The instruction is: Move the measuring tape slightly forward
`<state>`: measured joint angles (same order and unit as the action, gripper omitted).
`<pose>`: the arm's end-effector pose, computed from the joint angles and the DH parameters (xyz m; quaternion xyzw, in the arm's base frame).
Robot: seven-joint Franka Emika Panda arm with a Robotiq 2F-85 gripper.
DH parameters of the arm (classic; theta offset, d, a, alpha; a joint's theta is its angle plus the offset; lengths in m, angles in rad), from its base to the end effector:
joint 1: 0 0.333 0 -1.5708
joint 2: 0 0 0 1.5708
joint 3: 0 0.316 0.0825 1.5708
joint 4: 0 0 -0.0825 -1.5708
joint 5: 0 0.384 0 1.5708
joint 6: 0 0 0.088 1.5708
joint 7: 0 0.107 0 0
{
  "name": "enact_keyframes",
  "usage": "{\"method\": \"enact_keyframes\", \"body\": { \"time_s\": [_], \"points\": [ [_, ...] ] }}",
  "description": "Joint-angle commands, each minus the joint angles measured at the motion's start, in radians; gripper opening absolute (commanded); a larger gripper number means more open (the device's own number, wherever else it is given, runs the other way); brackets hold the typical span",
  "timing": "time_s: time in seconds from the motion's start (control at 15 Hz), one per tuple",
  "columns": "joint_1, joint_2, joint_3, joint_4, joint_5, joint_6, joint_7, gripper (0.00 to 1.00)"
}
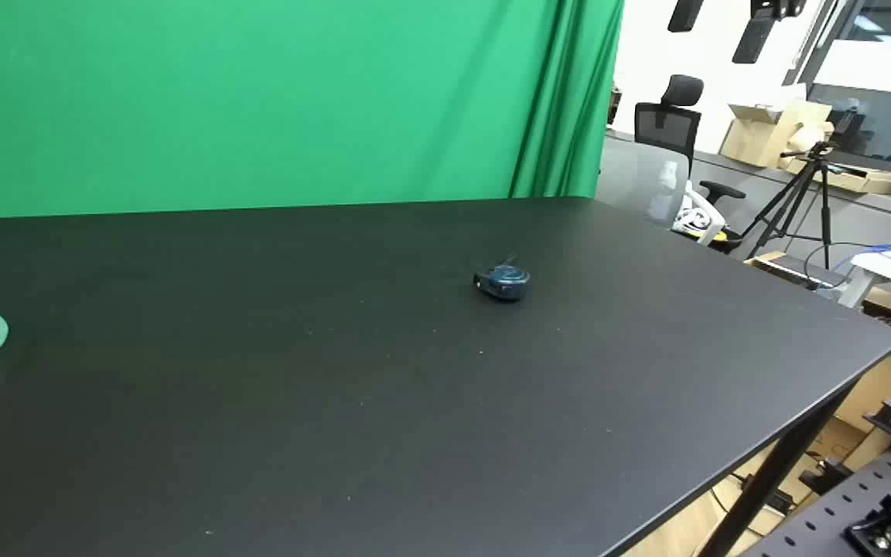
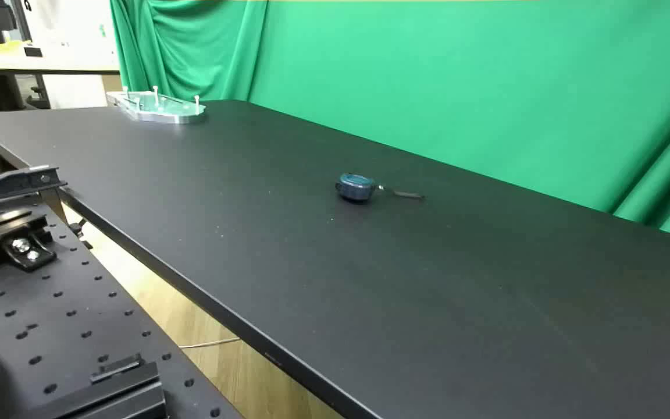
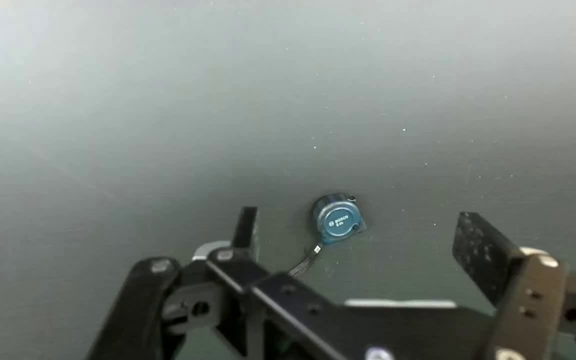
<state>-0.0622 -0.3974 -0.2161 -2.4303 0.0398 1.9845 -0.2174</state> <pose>0.4020 -0.1148 0.4442 -0.9974 0.0295 0.0137 0.0646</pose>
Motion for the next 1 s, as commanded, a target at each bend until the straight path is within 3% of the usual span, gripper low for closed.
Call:
{"method": "enact_keyframes", "body": {
  "time_s": [0.0, 0.93],
  "points": [
    [-0.016, 0.002, 0.015, 0.002, 0.006, 0.0, -0.005, 1.0],
    [-0.017, 0.013, 0.021, 0.003, -0.003, 0.025, -0.002, 1.0]
  ]
}}
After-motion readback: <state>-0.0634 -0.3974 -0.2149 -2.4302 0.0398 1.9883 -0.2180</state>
